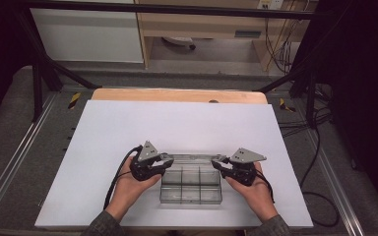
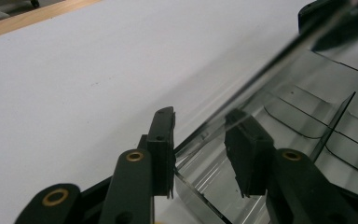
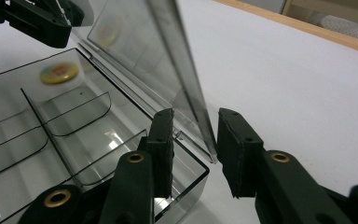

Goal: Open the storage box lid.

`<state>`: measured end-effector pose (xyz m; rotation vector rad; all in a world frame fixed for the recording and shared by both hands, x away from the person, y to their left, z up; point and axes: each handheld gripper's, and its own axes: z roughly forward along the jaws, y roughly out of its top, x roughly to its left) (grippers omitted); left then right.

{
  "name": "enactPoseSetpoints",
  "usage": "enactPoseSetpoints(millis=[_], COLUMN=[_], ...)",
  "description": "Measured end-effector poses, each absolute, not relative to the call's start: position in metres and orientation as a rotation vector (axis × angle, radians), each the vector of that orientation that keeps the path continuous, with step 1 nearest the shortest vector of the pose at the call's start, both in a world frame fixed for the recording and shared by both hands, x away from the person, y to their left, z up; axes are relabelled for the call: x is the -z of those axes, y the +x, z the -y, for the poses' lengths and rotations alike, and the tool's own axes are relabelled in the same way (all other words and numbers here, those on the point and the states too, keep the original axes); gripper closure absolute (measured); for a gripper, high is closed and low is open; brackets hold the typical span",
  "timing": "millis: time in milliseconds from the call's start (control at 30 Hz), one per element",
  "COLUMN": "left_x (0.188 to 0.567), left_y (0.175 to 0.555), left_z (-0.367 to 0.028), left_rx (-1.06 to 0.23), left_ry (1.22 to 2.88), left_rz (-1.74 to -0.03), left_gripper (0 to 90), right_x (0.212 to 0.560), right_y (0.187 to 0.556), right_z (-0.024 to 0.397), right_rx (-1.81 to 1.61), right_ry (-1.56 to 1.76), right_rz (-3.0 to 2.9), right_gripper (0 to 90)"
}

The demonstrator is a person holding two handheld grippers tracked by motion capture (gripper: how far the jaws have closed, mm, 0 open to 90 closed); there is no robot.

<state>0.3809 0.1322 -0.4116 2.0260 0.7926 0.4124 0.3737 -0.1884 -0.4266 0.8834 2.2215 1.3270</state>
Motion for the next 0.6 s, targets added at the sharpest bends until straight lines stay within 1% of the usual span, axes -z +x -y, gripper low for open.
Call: enactPoseSetpoints(millis=[400, 600], left_x=[0.4154, 0.4167], left_y=[0.3851, 0.3886], left_z=[-0.1329, -0.1330], left_rx=[-0.428, -0.412], left_ry=[1.978, 1.957], left_rz=[-0.830, -0.855], left_gripper=[66.5, 67.4], right_x=[0.4282, 0.4291], right_y=[0.3777, 0.3815], right_z=[0.1883, 0.1899], right_rx=[-1.340, -1.368], right_ry=[0.915, 0.952], right_rz=[-2.197, -2.191], right_gripper=[71.2, 73.0])
